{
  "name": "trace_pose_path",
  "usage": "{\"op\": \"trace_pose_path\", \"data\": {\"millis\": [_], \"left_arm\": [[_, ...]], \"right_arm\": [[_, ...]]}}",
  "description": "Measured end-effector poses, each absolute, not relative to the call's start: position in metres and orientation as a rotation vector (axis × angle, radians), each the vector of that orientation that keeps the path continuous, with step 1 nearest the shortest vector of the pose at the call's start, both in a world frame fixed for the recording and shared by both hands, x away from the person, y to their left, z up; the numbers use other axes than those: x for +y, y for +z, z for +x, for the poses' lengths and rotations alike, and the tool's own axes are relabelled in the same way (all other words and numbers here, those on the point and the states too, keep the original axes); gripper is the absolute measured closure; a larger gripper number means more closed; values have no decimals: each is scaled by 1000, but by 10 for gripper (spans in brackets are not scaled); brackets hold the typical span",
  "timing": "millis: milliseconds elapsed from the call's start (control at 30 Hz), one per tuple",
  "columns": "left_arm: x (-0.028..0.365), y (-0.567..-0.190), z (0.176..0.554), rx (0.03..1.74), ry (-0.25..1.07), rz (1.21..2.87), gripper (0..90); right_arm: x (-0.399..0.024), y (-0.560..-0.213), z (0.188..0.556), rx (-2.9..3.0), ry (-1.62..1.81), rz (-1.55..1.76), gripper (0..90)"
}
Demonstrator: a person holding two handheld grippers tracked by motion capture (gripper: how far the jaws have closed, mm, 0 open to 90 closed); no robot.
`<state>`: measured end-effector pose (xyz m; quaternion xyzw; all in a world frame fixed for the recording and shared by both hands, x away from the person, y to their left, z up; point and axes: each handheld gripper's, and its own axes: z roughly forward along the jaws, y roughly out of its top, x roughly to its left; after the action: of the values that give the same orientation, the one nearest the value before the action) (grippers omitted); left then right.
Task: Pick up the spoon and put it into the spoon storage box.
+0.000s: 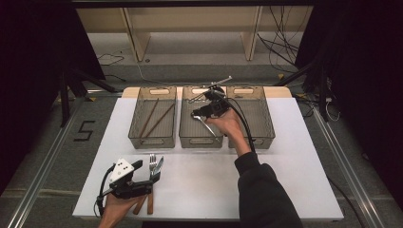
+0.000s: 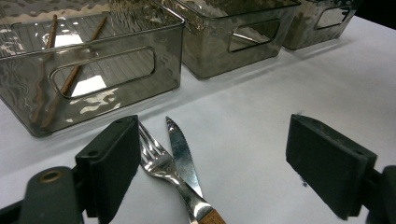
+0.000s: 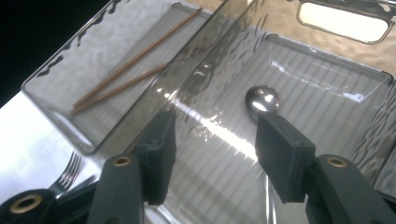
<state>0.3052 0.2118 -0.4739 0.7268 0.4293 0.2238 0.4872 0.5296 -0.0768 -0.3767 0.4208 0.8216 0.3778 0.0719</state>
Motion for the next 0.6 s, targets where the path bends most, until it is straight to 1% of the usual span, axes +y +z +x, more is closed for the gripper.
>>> {"op": "trace_pose_path", "data": {"millis": [100, 200, 367, 600], "left_arm": [[212, -474, 305, 1047, 545, 1765, 178], [212, -474, 306, 1054, 544, 1765, 177], [212, -474, 306, 1056, 549, 1767, 177], [215, -475, 307, 1078, 554, 1767, 177]], "right_arm": [[-82, -376, 516, 2476, 1157, 1216, 462], [-90, -377, 496, 2479, 1157, 1157, 417], [-111, -380, 460, 2449, 1220, 1118, 372], [-133, -385, 420, 2406, 1281, 1070, 366]]}}
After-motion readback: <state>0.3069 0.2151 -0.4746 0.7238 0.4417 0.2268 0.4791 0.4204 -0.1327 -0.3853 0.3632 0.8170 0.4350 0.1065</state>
